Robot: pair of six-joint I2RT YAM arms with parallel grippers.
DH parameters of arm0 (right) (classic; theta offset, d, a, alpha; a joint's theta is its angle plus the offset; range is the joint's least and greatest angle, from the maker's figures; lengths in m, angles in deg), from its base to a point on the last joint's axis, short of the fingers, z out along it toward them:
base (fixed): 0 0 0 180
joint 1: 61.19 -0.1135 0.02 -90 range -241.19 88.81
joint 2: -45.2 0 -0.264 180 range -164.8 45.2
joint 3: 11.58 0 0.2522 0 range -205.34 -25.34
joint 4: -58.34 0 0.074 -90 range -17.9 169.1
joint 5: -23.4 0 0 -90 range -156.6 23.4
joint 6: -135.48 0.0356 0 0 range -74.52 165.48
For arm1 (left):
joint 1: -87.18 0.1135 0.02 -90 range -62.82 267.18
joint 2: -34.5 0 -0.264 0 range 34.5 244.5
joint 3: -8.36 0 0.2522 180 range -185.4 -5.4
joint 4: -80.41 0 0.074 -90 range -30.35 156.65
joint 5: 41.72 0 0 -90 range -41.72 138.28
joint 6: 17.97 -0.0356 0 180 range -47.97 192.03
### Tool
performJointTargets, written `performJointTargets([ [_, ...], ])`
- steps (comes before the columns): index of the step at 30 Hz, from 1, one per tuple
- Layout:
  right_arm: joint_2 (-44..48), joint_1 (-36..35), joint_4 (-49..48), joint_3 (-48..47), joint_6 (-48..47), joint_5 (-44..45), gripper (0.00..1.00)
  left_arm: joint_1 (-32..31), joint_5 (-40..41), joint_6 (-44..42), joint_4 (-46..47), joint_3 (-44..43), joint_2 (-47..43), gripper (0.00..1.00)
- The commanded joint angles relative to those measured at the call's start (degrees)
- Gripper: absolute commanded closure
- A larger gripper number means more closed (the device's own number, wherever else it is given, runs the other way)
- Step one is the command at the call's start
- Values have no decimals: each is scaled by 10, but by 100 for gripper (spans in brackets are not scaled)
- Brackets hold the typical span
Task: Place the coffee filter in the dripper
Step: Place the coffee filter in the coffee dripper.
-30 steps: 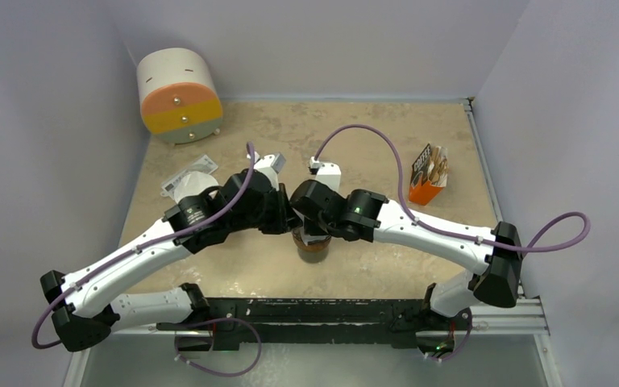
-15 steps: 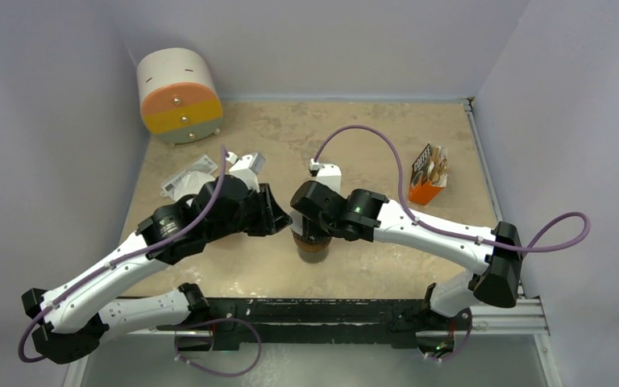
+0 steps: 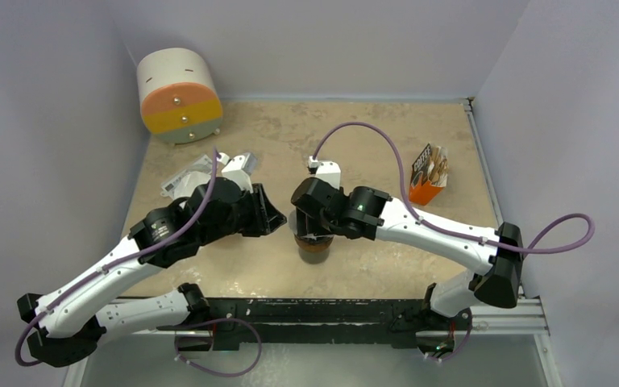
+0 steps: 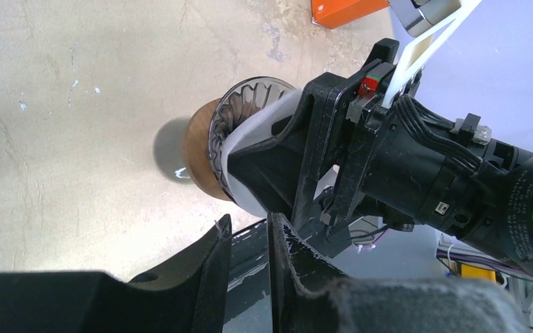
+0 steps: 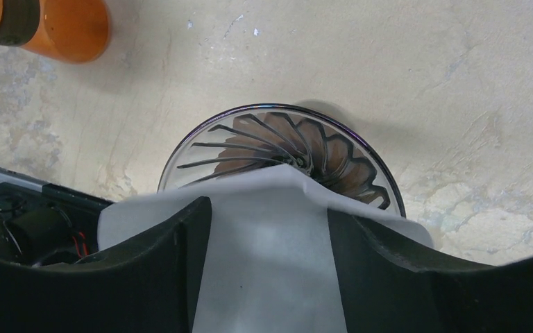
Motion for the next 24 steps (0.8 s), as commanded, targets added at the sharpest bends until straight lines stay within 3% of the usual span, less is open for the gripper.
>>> performJointTargets([
  [1, -5, 1, 23, -26, -2, 2, 40, 4, 11, -19, 1, 6, -12, 76],
  [7, -17, 1, 38, -50, -9, 10, 74, 4, 12, -21, 3, 10, -13, 76],
  [13, -35, 1, 48, -60, -14, 20, 100, 4, 12, -24, 5, 12, -14, 77],
  [24, -53, 2, 34, -37, -11, 11, 100, 4, 23, -30, -7, 10, -17, 77],
])
